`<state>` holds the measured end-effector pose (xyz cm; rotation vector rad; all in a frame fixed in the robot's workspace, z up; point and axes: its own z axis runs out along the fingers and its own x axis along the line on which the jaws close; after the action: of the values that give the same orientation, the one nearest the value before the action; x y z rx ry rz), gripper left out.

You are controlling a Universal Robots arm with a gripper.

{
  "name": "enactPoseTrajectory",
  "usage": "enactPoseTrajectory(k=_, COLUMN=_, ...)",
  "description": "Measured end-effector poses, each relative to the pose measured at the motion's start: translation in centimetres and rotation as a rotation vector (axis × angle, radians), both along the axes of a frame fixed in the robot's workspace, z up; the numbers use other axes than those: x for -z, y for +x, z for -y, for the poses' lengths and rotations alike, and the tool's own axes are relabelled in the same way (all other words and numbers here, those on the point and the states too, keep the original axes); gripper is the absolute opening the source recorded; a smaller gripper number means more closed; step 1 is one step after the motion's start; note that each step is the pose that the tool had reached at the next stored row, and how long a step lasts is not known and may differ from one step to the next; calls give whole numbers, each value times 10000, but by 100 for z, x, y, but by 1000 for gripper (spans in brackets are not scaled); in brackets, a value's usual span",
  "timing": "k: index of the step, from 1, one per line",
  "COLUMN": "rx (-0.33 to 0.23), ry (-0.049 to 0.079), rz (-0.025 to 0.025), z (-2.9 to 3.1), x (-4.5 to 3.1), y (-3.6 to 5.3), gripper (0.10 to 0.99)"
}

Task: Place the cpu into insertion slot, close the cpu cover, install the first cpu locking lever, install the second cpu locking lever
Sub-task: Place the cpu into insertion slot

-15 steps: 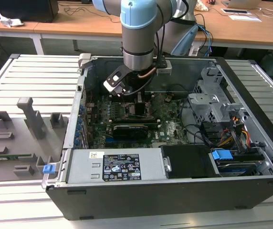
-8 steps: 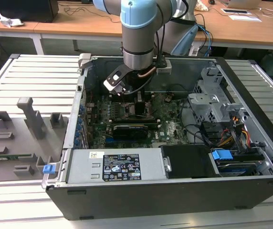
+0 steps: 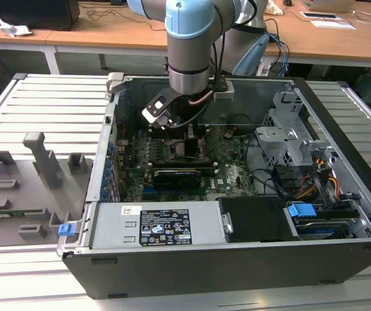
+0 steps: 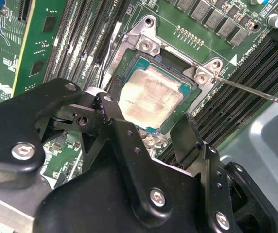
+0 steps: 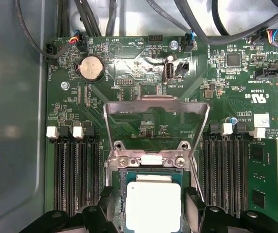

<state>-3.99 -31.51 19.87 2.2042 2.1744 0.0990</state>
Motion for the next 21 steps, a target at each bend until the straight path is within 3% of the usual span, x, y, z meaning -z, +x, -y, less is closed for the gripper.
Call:
enactPoseTrajectory(k=10, rx=-25, ry=0, rz=-1, z=-25, x=3, y=7, gripper=671)
enactPoseTrajectory(k=15, rx=-27, ry=2, rz=1, z=-13, x=-56, y=8, gripper=671)
enactPoseTrajectory(k=16, rx=-26, ry=-1, rz=-1, z=-4, x=-66, y=8, gripper=655)
enactPoseTrajectory(k=18, rx=-23, ry=0, rz=0, z=-1, x=-90, y=7, gripper=525)
enactPoseTrajectory(k=19, rx=-24, ry=0, rz=0, z=0, x=-100, y=7, gripper=525)
enactPoseTrajectory(k=20, rx=-26, ry=1, rz=1, z=3, x=-113, y=8, gripper=467)
enactPoseTrajectory(k=21, rx=-26, ry=1, rz=-1, z=12, x=-115, y=8, gripper=345)
